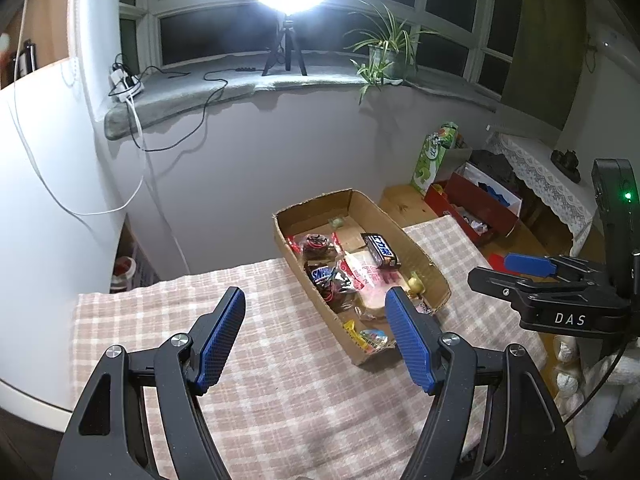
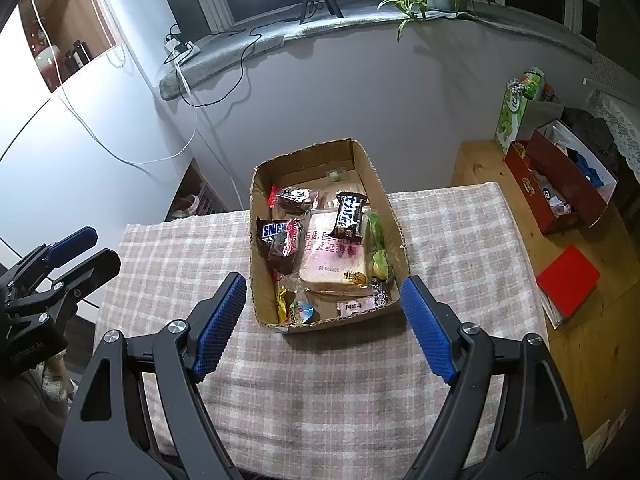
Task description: Organize snacks
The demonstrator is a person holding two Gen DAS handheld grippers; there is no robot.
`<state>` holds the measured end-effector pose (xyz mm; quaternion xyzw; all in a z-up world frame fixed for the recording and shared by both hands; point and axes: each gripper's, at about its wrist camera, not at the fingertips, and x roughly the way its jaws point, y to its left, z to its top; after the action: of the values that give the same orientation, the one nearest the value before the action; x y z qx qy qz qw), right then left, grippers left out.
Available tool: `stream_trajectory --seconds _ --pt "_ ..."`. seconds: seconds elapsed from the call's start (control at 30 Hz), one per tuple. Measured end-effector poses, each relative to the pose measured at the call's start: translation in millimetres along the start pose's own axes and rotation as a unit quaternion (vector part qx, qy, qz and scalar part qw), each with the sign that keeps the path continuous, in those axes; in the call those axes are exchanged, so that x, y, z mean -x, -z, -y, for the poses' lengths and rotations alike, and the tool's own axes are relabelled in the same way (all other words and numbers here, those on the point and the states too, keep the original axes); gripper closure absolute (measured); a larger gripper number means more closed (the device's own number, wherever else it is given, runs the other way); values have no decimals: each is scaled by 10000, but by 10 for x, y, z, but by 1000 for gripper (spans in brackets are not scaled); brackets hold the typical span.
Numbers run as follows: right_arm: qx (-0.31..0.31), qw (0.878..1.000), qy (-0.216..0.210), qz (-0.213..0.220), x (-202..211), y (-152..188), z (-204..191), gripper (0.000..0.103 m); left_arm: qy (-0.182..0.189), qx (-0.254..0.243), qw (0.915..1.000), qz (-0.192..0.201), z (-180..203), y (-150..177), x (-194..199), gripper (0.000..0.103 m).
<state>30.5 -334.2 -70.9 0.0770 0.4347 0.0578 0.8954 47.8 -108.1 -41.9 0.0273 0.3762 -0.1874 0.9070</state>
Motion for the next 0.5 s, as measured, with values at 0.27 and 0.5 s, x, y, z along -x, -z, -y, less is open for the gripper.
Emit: stream_trajectory --seconds 0.27,0.5 --pt "-22 10000 19 13 44 36 22 21 -35 -6 10000 18 27 17 31 31" --pt "-33 10000 21 -2 49 57 33 21 -109 40 9999 -22 9 32 48 31"
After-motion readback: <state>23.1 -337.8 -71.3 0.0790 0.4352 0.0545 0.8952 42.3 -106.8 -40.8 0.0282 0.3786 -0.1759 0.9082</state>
